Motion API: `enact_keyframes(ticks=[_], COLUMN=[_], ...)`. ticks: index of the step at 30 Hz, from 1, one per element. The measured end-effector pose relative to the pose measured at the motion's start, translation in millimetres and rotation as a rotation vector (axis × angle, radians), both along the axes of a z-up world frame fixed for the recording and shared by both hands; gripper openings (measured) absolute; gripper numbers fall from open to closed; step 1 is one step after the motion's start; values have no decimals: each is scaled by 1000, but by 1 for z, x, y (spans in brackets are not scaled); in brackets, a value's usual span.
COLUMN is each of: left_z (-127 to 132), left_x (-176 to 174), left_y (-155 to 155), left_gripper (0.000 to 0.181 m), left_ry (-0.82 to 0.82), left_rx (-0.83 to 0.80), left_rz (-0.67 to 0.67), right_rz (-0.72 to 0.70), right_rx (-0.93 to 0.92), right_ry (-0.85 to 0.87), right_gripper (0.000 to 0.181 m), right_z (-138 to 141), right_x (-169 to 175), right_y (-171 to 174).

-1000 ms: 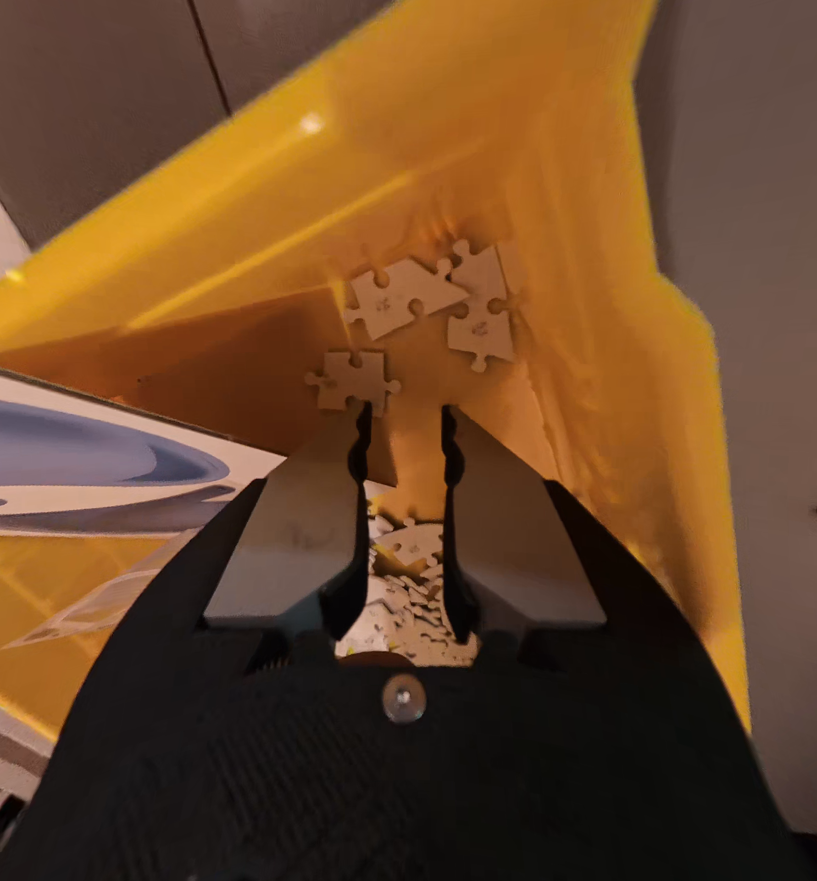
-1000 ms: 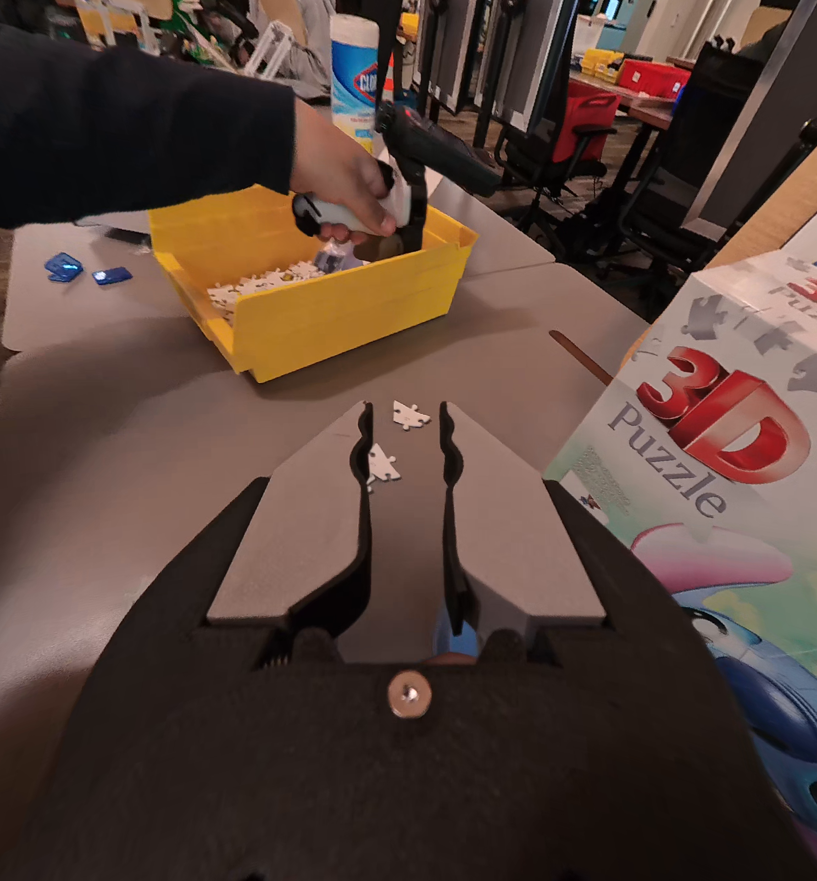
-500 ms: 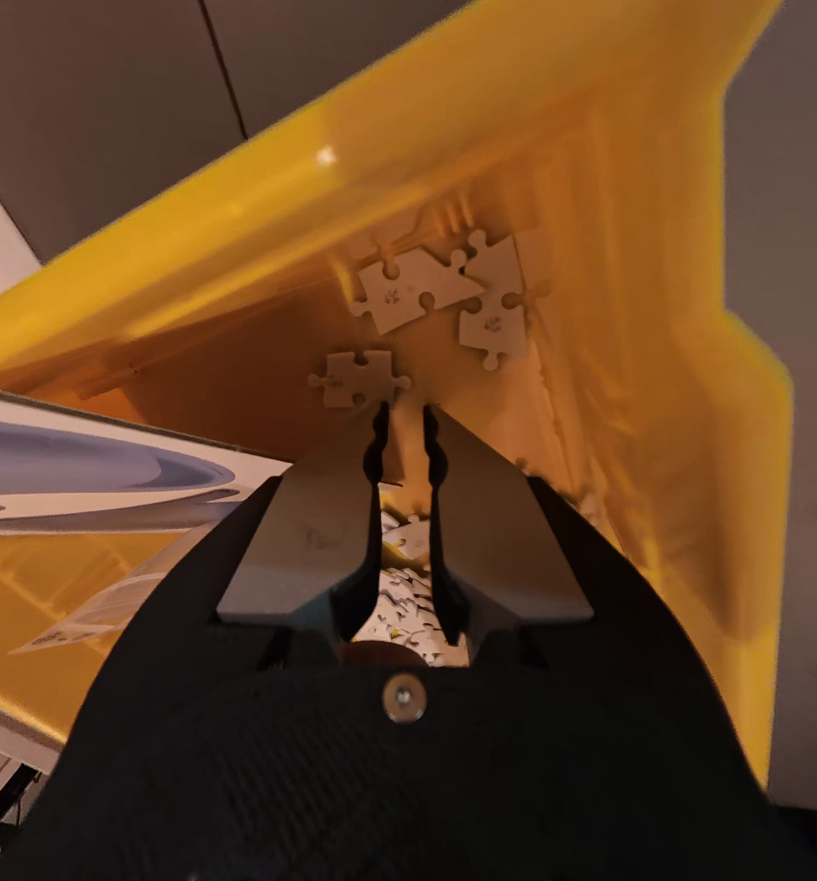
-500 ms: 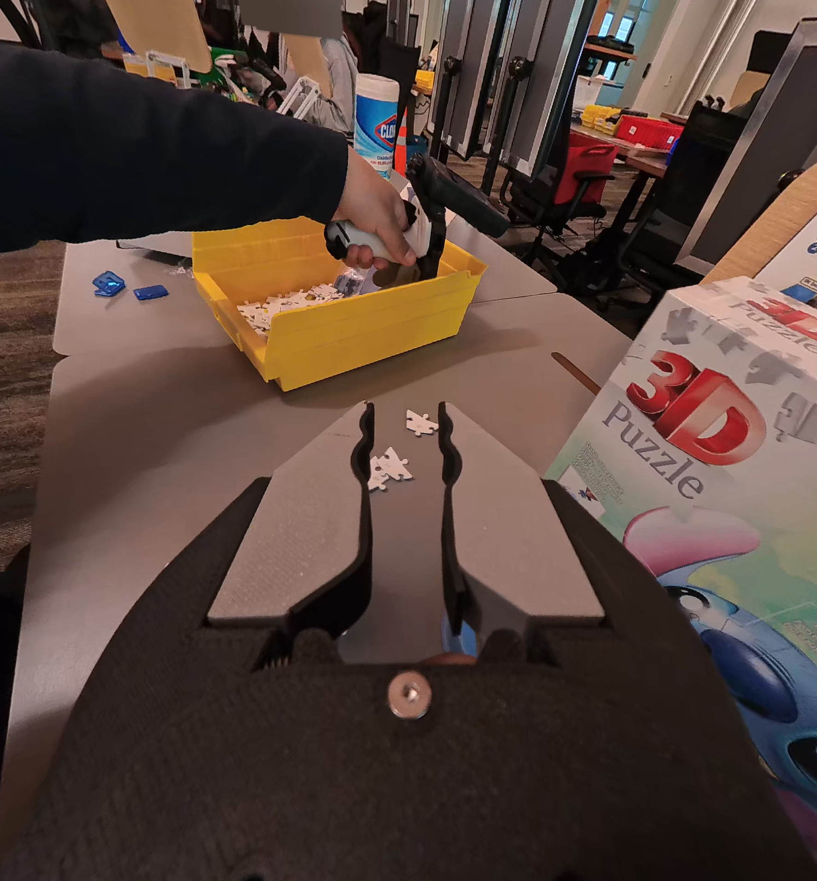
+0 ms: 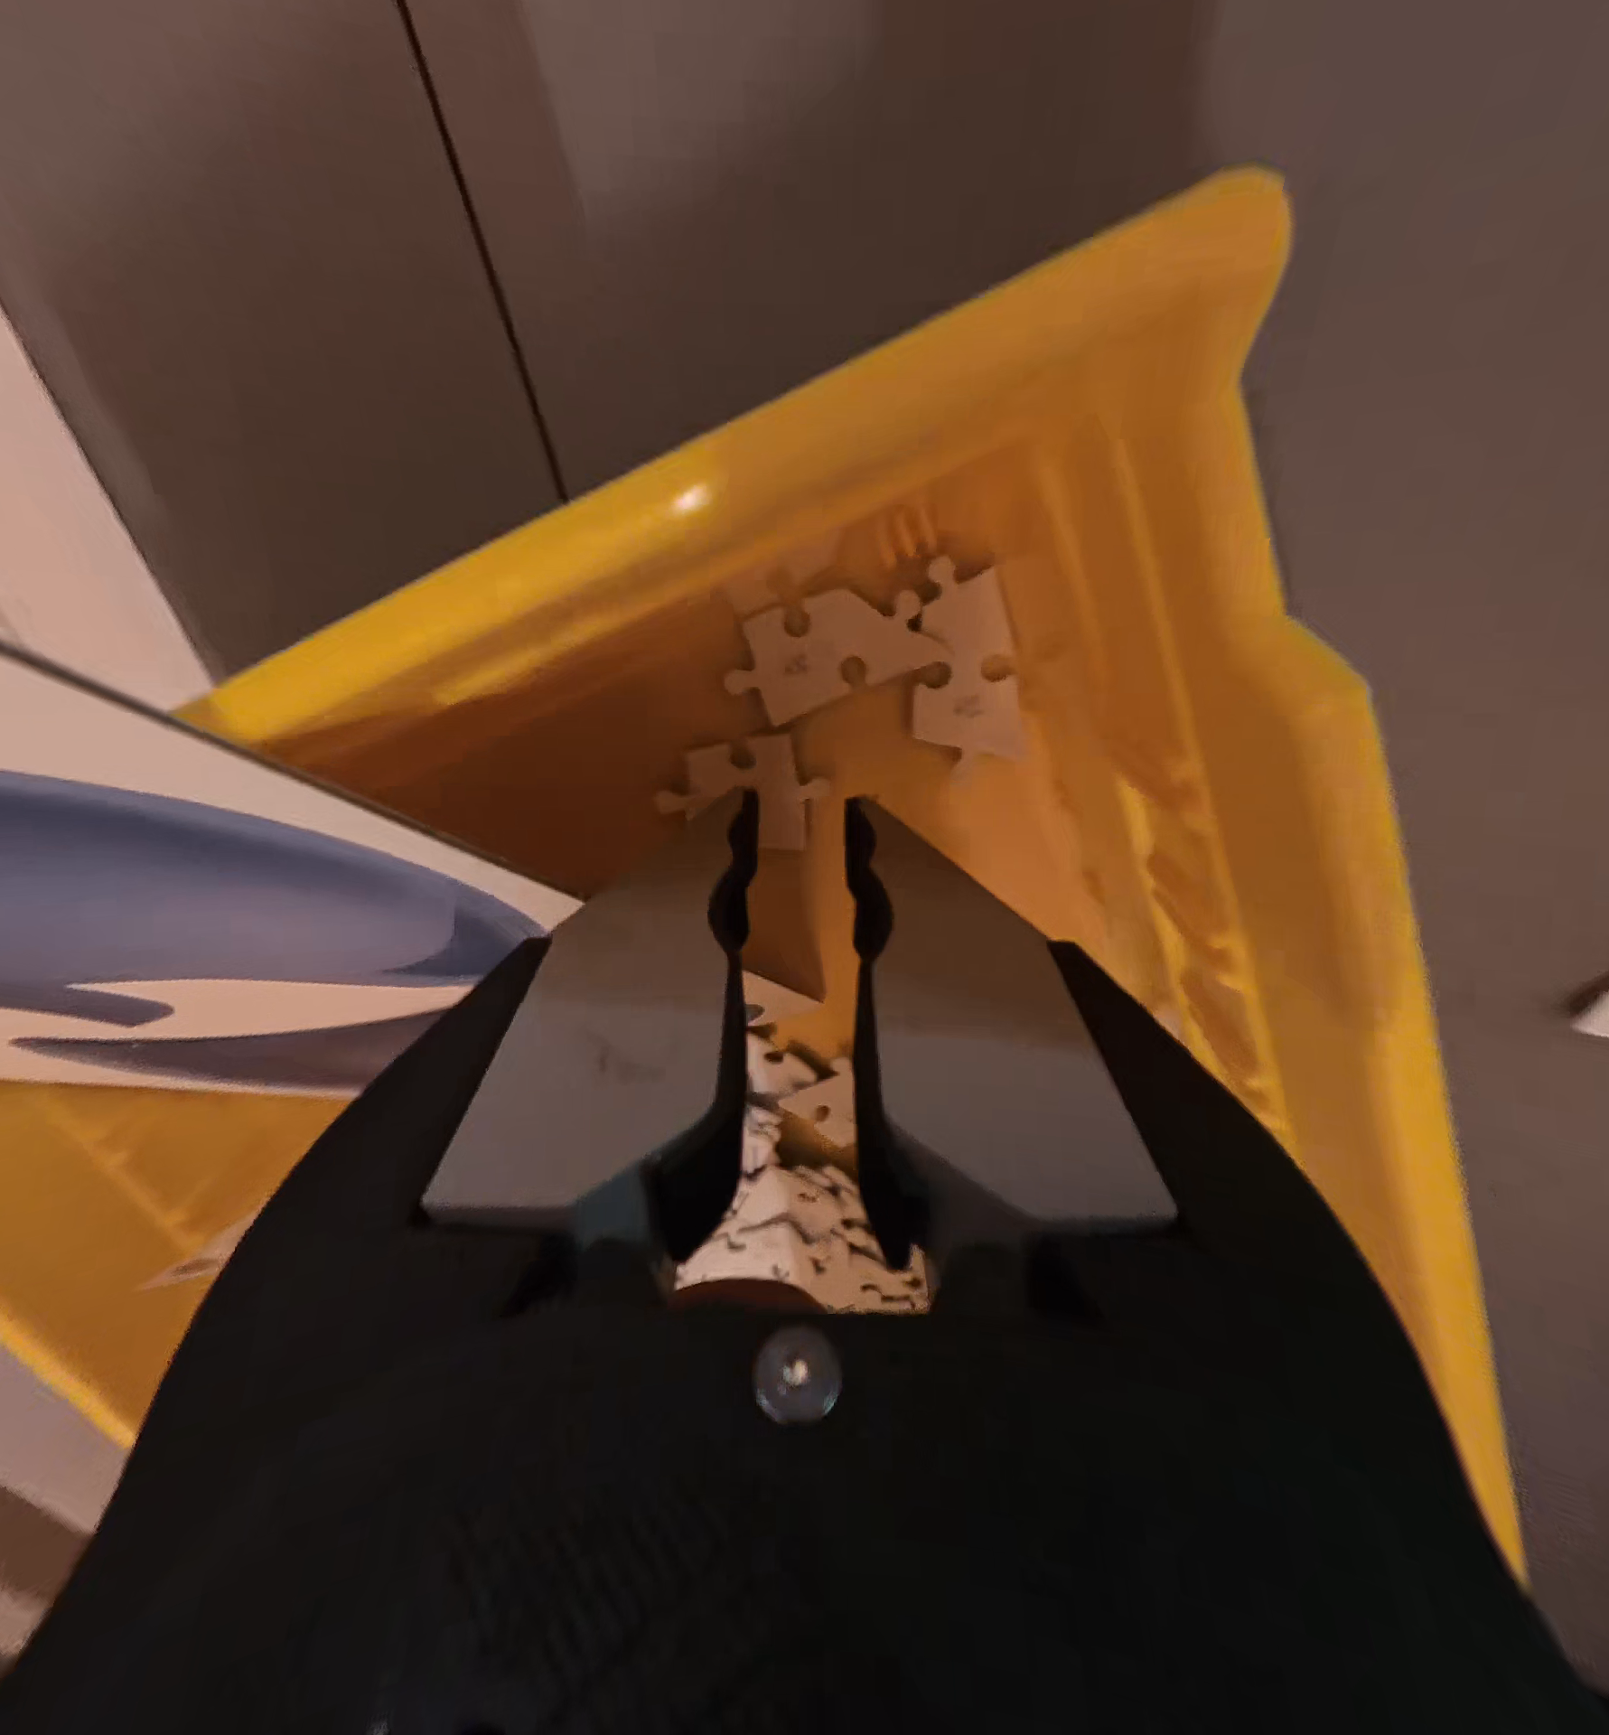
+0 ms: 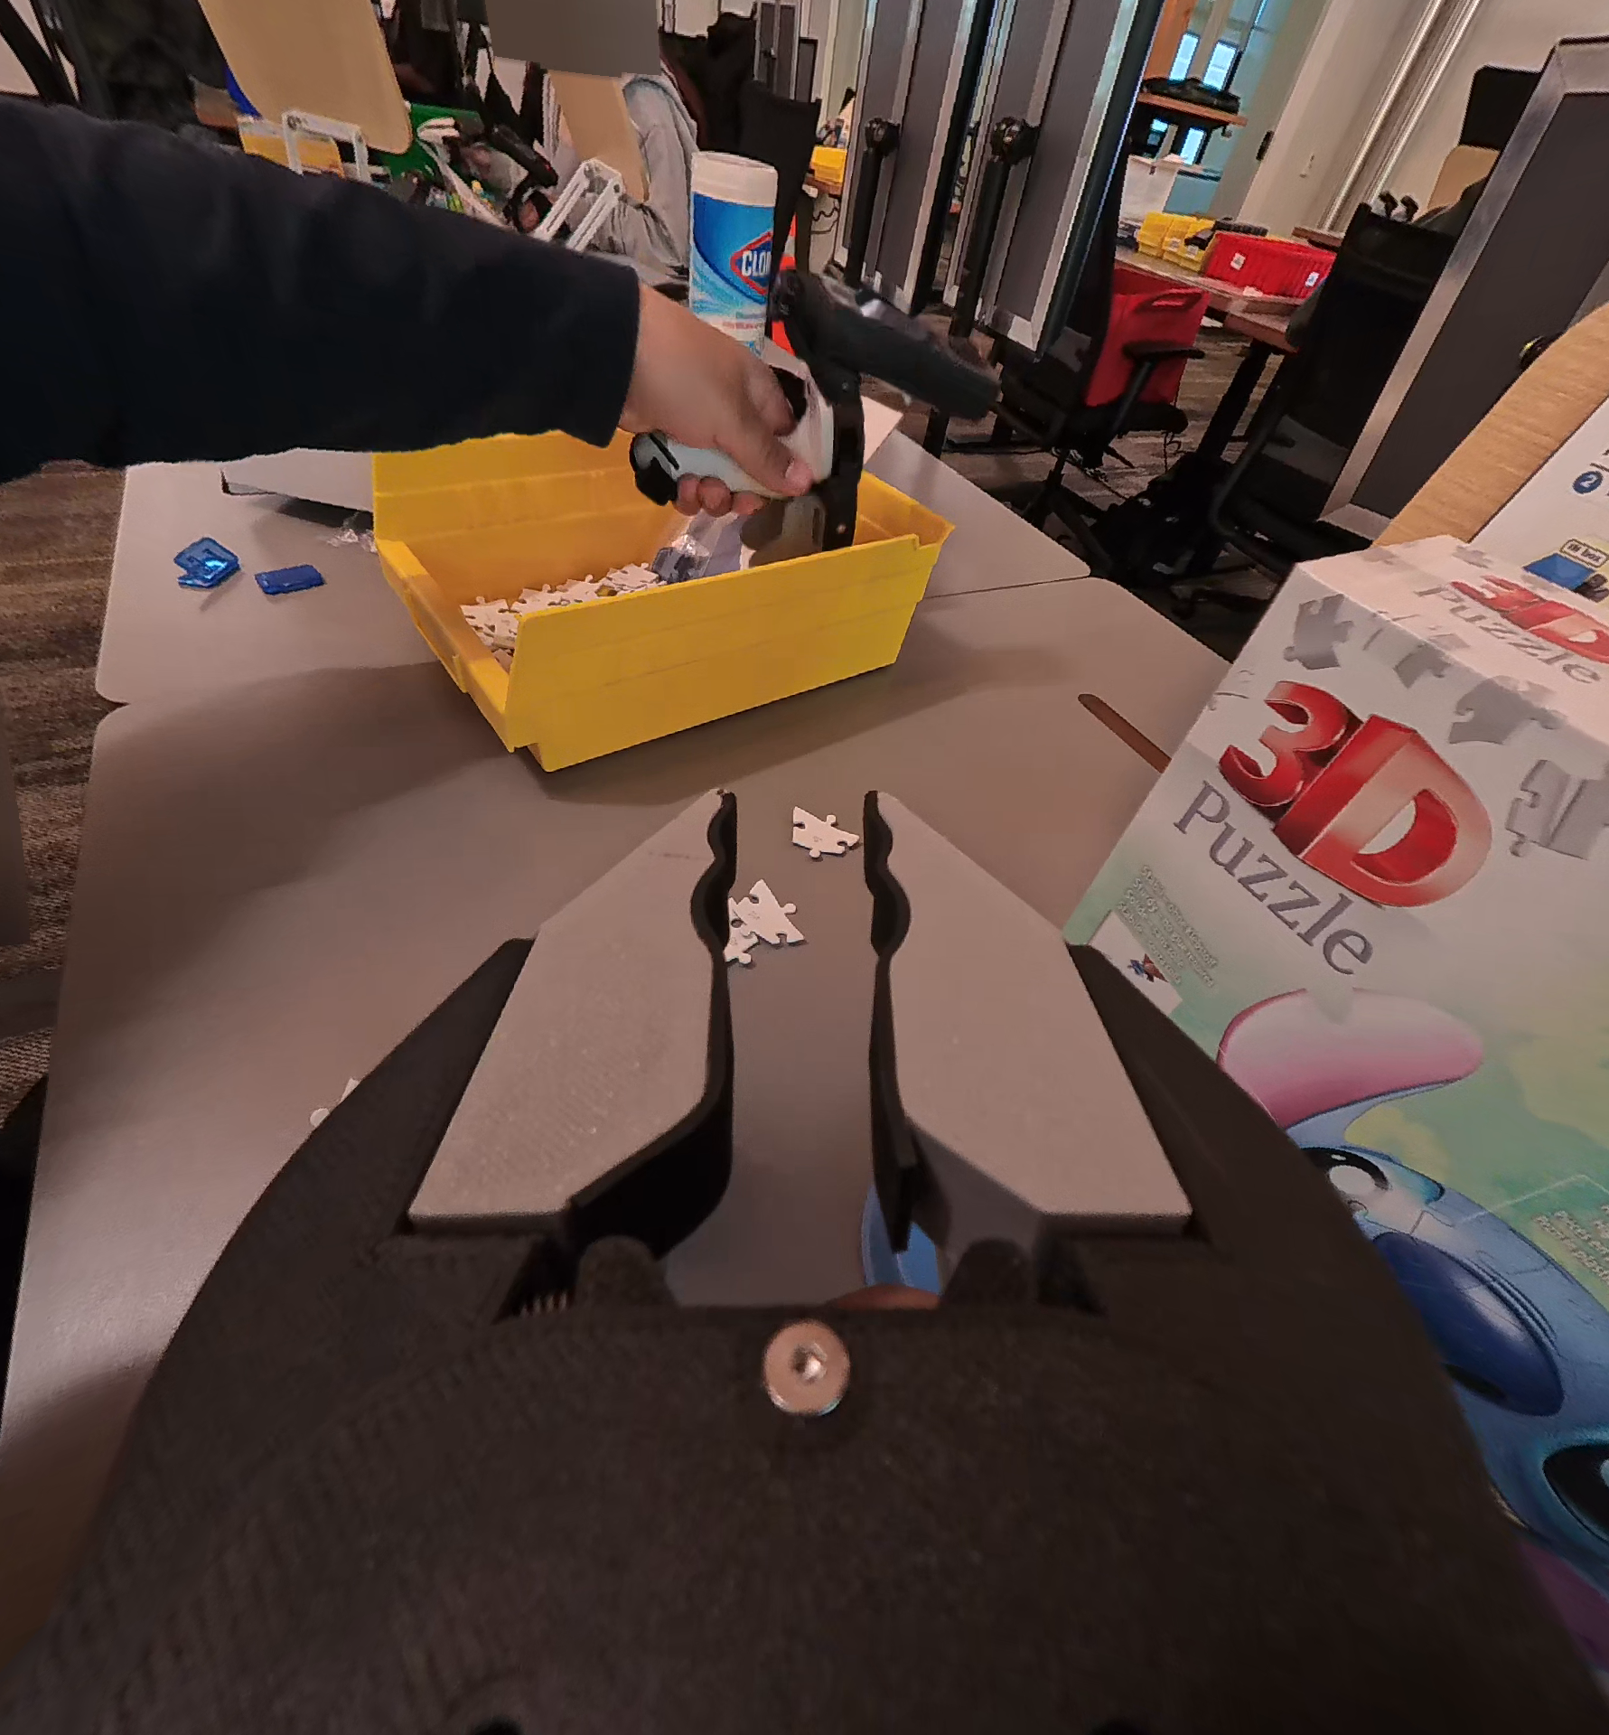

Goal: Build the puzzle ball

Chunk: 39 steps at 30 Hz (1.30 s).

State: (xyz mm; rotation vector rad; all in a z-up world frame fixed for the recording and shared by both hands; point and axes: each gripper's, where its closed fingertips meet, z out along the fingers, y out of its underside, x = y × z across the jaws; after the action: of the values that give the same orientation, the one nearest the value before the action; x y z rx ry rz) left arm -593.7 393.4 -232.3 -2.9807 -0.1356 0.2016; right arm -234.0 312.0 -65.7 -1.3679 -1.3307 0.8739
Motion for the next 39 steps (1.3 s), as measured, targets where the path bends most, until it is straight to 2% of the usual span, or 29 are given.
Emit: enact_keyframes(ticks=[3,6,9,13,15,18,20,22,24,25,28,30,33,35,36,38,39], left_z=[-6,-5,-14,-14,-14,-14,-14,-14,-16,-16,-14,0,33,38,32,20,17], left_x=[-8,-21,-15,-16,-23,-23,-23,-14,16,25,29,23,-8,-17,-17,-20,-24], left_y=[-9,-12,-15,-7,-5,-3,-3,-5,-11,-12,-15,-2,27,29,24,10,5], left_gripper=[18,0,0,0,0,0,0,0,0,0,0,0,0,0,7,40,43], left_ry=[167,311,214,108,126,162,149,54,-147,-193,-164,-125,95,200,222,284,323], left_rx=[-104,-170,-199,-176,-178,-157,-130,-111,-119,-106,-105,-23,154,147,93,-42,-88], left_rz=[-31,-72,-30,19,3,-106,-98,-57,-42,-56,-104,-101,-100,-143,-158,-190,-200], right_rz=[-1,6,14,24,28,28,28,29,28,28,27,26,27,29,28,29,31], right_rx=[7,6,10,13,16,24,25,25,30,32,33,31,25,28,31,33,31], right_ry=[2,10,18,30,33,34,42,50,54,55,60,59,55,57,58,60,61], right_gripper=[19,18,18,18,18,18,18,18,18,18,18,18,19,19,19,20,20], right_z=[1,3,5,9,9,10,12,14,15,16,16,15,13,13,14,15,15], right_x=[0,0,1,3,4,6,8,9,10,11,12,12,12,11,11,11,11], right_y=[-1,-3,-6,-9,-10,-11,-11,-12,-12,-13,-13,-12,-12,-13,-13,-14,-14])
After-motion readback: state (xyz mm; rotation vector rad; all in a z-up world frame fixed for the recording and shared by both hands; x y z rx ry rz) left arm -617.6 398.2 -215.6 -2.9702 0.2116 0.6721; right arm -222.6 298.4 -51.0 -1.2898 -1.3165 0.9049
